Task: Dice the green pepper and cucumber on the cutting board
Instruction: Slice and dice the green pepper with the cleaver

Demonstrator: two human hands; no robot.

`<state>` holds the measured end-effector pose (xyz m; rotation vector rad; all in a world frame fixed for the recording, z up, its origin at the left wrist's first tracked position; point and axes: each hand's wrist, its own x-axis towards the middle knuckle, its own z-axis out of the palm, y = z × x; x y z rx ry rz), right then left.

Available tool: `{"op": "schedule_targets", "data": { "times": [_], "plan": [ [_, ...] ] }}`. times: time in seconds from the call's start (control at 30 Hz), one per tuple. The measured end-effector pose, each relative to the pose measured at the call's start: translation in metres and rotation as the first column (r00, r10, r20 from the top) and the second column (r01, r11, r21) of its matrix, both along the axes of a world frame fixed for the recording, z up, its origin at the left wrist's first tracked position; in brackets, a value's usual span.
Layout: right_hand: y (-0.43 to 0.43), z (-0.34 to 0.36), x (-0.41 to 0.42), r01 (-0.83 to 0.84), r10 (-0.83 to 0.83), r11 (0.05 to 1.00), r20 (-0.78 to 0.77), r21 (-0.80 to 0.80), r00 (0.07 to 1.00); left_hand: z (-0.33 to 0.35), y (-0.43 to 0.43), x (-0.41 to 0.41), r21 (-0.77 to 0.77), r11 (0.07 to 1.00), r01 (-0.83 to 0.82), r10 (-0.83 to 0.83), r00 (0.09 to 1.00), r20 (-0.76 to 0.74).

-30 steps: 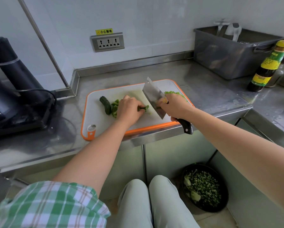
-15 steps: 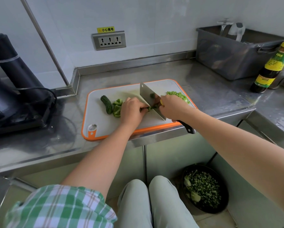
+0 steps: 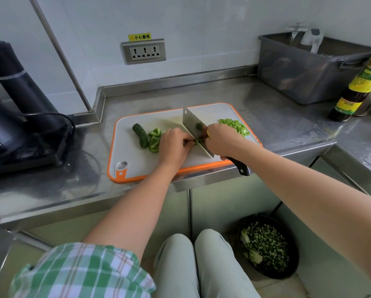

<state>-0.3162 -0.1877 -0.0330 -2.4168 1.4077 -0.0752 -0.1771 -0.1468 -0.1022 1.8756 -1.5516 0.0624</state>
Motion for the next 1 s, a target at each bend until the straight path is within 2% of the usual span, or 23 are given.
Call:
{"op": "schedule_targets", "data": {
  "times": [0.2, 0.43, 0.67, 0.83, 1.0],
  "plan": [
    [-0.002, 0.0, -0.007, 0.045, -0.041, 0.998, 0.108, -0.038, 0.993, -0.001, 0.001, -0.002, 0.007, 1.0, -0.001, 0.001, 1.0, 0.027],
    [0.005, 0.01, -0.001, 0.002, -0.002, 1.0, 0.009, 0.024, 1.0, 0.001, 0.0, -0.004, 0.022, 0.999, -0.028, 0.027, 0.999, 0.016],
    [0.004, -0.001, 0.005, 0.038, -0.038, 0.999, 0.028, 0.005, 0.999, -0.002, -0.002, -0.002, 0.04, 0.998, -0.056, 0.056, 0.998, 0.01],
    [0.004, 0.003, -0.001, 0.067, -0.066, 0.998, 0.097, -0.007, 0.993, 0.003, -0.001, -0.009, 0.035, 0.994, -0.103, 0.105, 0.99, -0.096],
    [0.008, 0.013, -0.001, 0.028, -0.03, 0.999, 0.035, 0.041, 0.999, 0.004, -0.002, -0.013, 0.066, 0.984, -0.167, 0.173, 0.979, -0.106]
  ]
}}
